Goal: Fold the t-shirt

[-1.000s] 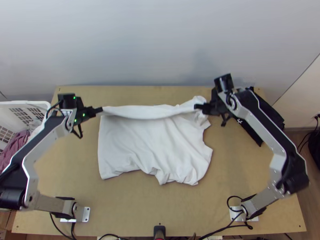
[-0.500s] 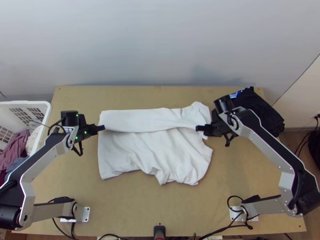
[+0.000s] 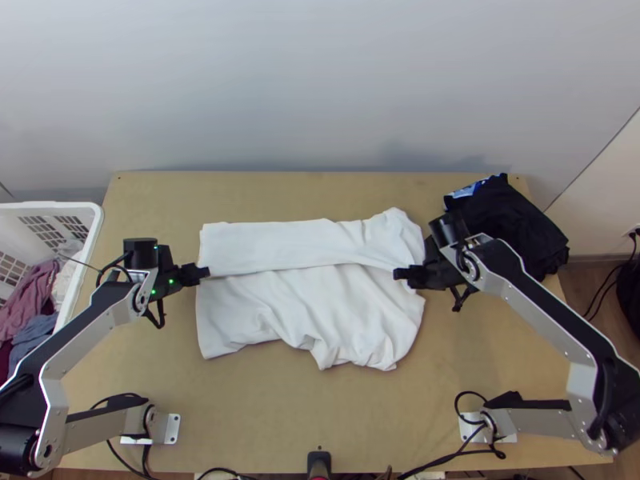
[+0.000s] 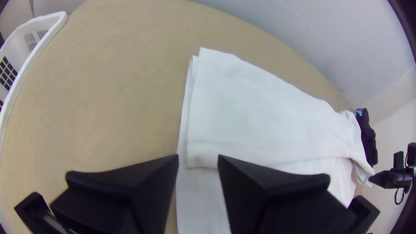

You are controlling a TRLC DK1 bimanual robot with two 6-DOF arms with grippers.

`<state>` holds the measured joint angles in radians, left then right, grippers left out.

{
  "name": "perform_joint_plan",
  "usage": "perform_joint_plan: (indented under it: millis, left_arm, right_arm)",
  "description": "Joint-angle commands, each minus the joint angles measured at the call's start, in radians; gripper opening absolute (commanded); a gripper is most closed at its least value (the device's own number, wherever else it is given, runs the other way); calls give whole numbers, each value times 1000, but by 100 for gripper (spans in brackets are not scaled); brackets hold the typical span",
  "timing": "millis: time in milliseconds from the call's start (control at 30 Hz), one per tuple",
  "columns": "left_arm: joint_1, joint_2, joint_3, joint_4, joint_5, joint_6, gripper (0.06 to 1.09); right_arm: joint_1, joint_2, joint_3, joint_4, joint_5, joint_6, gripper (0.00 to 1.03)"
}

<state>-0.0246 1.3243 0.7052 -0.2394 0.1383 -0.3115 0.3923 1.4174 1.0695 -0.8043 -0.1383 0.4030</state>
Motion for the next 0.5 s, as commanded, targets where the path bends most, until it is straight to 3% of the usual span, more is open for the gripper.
perform_joint_plan:
  millis: [0,133,467]
  left_arm:
    - [-11,-30,30,-95,-2,-34,92]
    - [-11,-99,60,-173,-2,-26,94]
    - [-41,-258,54,-633,72,118,94]
  right_arm:
    - [-35,-163,-86,125,12,157,95]
    - [-38,-187,-108,165,12,160,99]
    - [-32,-256,-77,71,54,149,99]
